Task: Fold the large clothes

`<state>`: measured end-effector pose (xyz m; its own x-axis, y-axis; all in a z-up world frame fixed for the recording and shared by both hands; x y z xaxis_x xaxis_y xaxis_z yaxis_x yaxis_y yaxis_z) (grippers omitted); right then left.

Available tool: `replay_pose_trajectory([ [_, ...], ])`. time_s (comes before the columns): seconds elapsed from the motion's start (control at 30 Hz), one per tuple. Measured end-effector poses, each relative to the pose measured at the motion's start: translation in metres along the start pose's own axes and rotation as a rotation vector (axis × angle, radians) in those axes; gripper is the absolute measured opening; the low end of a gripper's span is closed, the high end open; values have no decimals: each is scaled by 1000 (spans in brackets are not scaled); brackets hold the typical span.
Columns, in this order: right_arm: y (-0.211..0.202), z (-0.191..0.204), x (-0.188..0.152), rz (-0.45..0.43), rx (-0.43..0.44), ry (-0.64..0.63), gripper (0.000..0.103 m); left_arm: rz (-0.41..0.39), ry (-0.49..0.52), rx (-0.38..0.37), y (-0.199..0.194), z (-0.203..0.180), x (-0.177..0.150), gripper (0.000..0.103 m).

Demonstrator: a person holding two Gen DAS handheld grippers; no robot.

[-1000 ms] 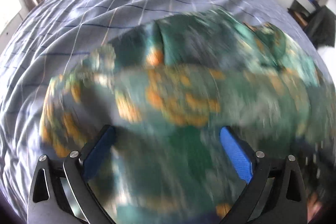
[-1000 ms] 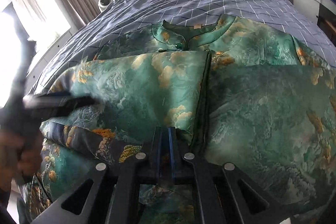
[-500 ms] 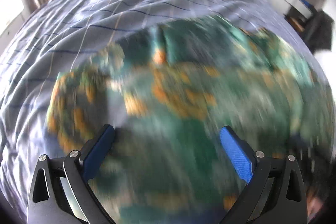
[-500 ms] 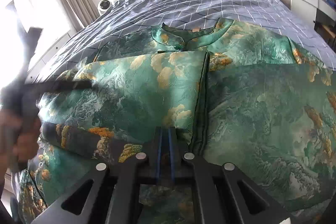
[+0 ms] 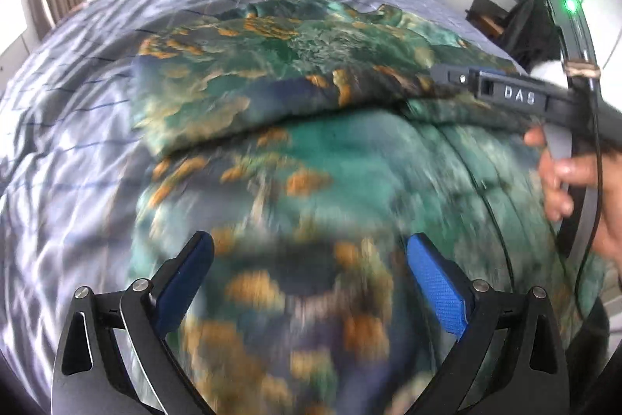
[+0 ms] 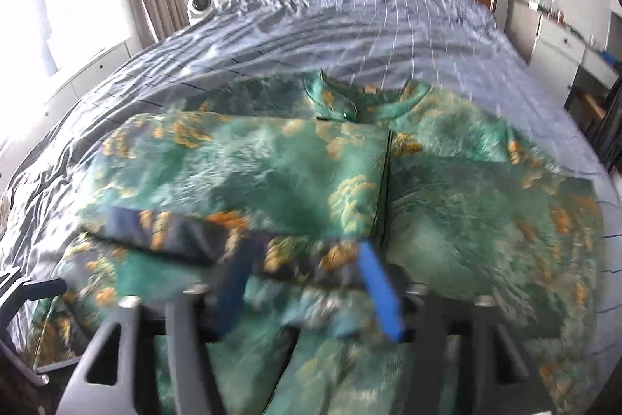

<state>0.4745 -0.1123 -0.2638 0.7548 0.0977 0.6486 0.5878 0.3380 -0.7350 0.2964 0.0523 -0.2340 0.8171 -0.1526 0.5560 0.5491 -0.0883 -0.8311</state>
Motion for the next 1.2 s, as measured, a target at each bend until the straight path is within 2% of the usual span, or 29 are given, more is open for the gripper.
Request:
replay_pose_trajectory([
  [0.13, -38, 7, -17, -16, 24, -44, 63, 0, 7, 20, -22, -4, -26, 100],
  [0.27, -72, -2, -40, -36, 25, -42, 63, 18, 13, 52, -35, 0, -50, 100],
  [0.43, -112, -38, -75, -37, -41, -35, 64, 30, 3, 115, -52, 16, -75, 100],
  [0.6, -148, -92, -105, -41, -123, 50, 67, 64, -93, 118, -59, 43, -105, 100],
  [0.73, -166, -139, -123, -25, -187, 146, 67, 66, -182, 74, -65, 58, -122, 100],
  [0.97, -199, -215, -152, 20, -246, 284, 68, 61, -282, -71, -58, 59, -134, 100],
  [1.1, -203, -244, -175, 90, -239, 339, 69, 86, -300, -109, -44, 54, -140, 100],
  [1.2, -198, -252, -198, 175, -181, 357, 69, 93, -300, -155, -38, 43, -142, 100],
])
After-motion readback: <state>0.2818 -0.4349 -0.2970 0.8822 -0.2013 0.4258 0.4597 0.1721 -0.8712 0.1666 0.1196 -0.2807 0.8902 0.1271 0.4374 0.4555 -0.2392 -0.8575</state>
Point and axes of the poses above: each gripper's, at about its wrist camera, not at the fingertips, and y roughly the way its jaws point, z to its left, x to its top, the point moved 9 cm from there along y, roughly the way its jaws point, and after that the axes turned 13 degrees about y, right-handed, at the moved point
